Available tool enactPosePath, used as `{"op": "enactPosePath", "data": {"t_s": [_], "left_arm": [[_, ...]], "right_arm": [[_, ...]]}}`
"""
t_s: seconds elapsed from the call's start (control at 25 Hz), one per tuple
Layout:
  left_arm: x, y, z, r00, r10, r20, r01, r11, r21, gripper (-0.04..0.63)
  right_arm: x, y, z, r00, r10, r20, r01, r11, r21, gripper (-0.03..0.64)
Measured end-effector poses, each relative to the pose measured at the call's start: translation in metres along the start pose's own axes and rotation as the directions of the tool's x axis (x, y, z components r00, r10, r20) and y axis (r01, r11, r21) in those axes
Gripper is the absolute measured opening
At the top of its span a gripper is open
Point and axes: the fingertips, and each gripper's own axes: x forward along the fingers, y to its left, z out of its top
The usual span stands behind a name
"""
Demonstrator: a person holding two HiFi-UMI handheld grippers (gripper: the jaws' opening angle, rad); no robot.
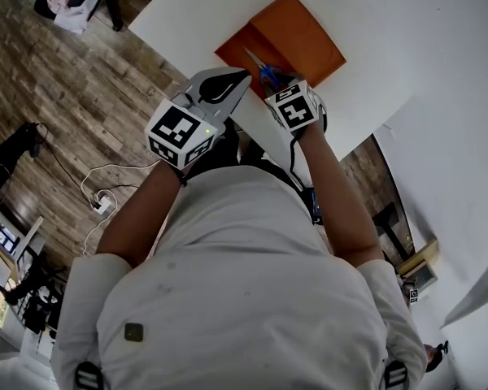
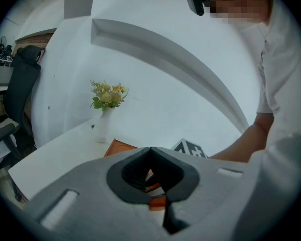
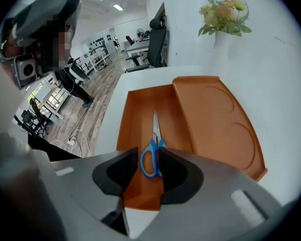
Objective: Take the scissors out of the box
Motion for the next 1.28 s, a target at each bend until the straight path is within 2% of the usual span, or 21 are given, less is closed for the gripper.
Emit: {"op": "enactPosePath", "data": {"t_s": [0.4, 0.72, 1.08, 1.28], "left_arm": [[-0.003, 0.010, -0.010, 1.000, -0.001, -0.014, 0.001, 1.000, -0.015, 0.005], [-0.005, 0.013, -0.015, 1.000, -0.004, -0.023, 0.004, 1.000, -0.018, 0.005], [-0.005, 0.013, -0.021, 1.000, -0.007, -0.028, 0.006, 1.000, -0.029, 0.005], [-0.007, 0.014, -0.022, 1.000, -0.004, -0.026, 0.004, 0.999, -0.036, 0.005]], "right_arm": [[0.028, -0.009, -0.016, 0.993, -0.031, -0.110, 0.033, 0.999, 0.014, 0.146], [0.033, -0.009, -0.016, 0.986, -0.068, -0.149, 0.069, 0.998, 0.002, 0.141], [0.045, -0.012, -0.026, 0.954, -0.095, -0.284, 0.089, 0.995, -0.035, 0.146], [0.047, -0.011, -0.026, 0.947, -0.098, -0.307, 0.093, 0.995, -0.032, 0.150]]}}
